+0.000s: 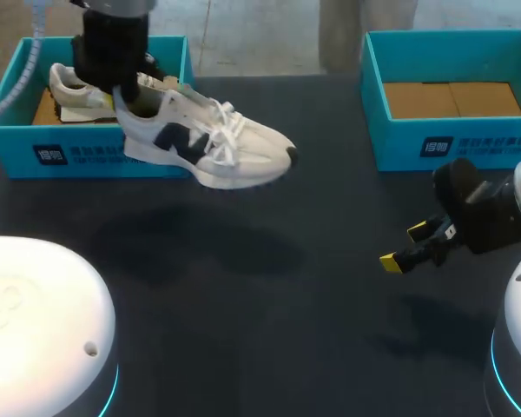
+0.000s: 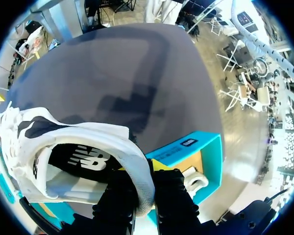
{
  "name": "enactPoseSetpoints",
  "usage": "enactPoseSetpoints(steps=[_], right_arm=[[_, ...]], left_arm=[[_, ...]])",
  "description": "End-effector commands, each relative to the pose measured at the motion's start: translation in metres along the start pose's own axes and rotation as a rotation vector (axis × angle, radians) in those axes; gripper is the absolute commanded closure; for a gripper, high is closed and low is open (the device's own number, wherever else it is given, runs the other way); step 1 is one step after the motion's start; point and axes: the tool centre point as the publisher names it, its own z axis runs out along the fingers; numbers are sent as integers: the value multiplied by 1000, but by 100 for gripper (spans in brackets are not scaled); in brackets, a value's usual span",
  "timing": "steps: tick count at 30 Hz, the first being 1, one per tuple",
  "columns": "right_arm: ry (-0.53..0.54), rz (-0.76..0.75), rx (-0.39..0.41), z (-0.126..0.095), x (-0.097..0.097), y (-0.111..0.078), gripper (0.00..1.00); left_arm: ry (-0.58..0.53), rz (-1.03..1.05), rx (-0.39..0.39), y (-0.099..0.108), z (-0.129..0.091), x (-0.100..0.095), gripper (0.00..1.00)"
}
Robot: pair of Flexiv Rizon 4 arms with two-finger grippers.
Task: Take the shoe out of the shoebox, open the shoe tongue, remove and reinsert the insole, then place the shoe into the shoebox
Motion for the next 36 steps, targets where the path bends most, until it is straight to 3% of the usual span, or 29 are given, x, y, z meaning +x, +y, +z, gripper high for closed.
enactPoseSetpoints(steps=[1,8,20,36], right_arm=[[0,-1,-2,0,1,-1,0],[0,-1,-2,0,1,-1,0],[0,-1,-2,0,1,-1,0],[0,-1,-2,0,1,-1,0]], left_arm=[[10,19,-17,-3,-4,-18,100],[27,5,-13,0,-1,-38,100],[57,-110,-34,-27,8,-60,100],[0,-136,4,-41,72,-102,100]])
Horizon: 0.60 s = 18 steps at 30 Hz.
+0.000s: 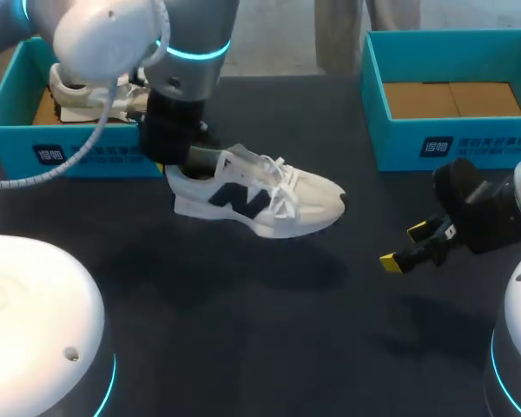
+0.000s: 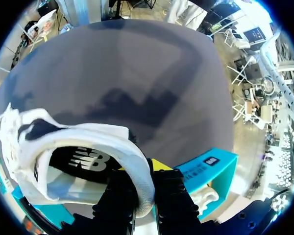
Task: Take the shoe out of the shoebox, open the shoe tongue, remove and reinsert the insole, then place the shoe into the shoebox
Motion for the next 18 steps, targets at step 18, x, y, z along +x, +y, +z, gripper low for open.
enactPoseSetpoints(steps=[18], right_arm=[[0,-1,-2,-1,1,-1,0]], left_arm=[[15,51,-19,-6,80,-46,100]])
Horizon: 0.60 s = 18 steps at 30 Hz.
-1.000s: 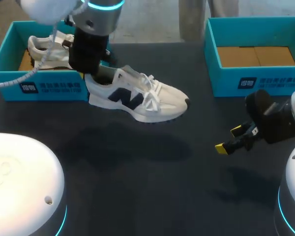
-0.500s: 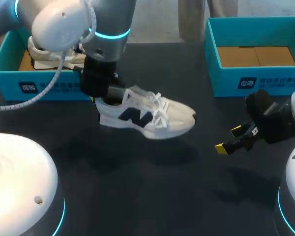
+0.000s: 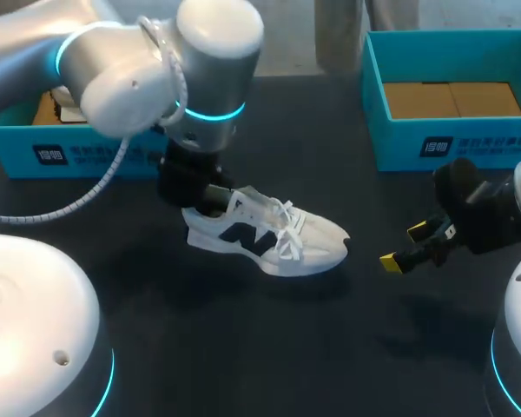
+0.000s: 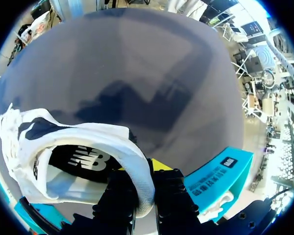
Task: Take the shoe out of the shoebox, open the shoe tongue, remove and reinsert the insole, then place the shoe into the shoebox
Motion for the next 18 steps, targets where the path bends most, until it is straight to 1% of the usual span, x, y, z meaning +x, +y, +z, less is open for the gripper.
enactPoseSetpoints(steps=[1,8,18], right_arm=[[0,-1,-2,0,1,-1,0],[0,-1,-2,0,1,-1,0],[0,-1,-2,0,1,-1,0]], left_arm=[[8,5,6,5,18,-13,100],[32,47,12,8,34,-29,100],[38,73,29,6,53,-45,100]])
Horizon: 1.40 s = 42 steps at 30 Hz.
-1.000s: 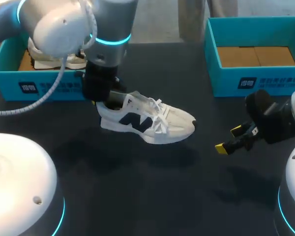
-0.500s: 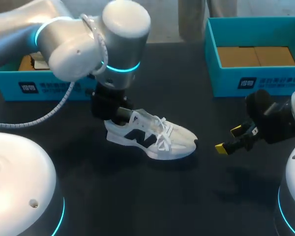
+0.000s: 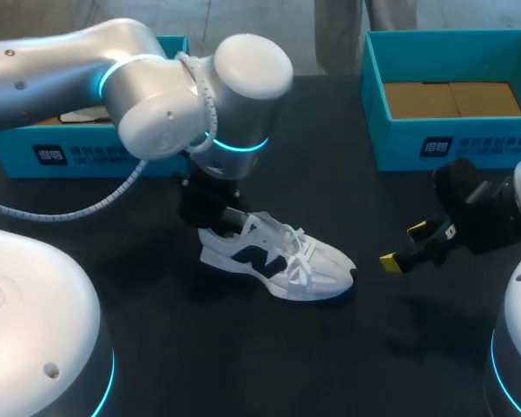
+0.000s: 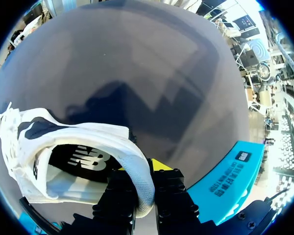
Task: Take the shoe out of the shoebox, open the shoe tongue, remove and reinsert the insole, then place the shoe into the shoebox
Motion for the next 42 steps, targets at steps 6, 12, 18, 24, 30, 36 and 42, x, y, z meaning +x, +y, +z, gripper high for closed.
enactPoseSetpoints(steps=[6,12,18,24,30,36,42], right_arm=[[0,-1,-2,0,1,-1,0],[0,-1,-2,0,1,-1,0],[0,-1,-2,0,1,-1,0],[0,-1,-2,0,1,-1,0],[0,-1,-2,0,1,-1,0],[0,-1,-2,0,1,-1,0],[0,-1,-2,0,1,-1,0]], left_arm=[[1,16,27,3,11,-13,84],[-3,28,26,0,7,-13,21],[-33,20,-6,-5,-8,-7,0],[-76,-24,-56,-11,-30,5,0],[-113,-100,-87,-16,-44,17,0],[-149,-179,-81,-21,-50,29,0],[-161,-250,-54,-26,-46,41,0]])
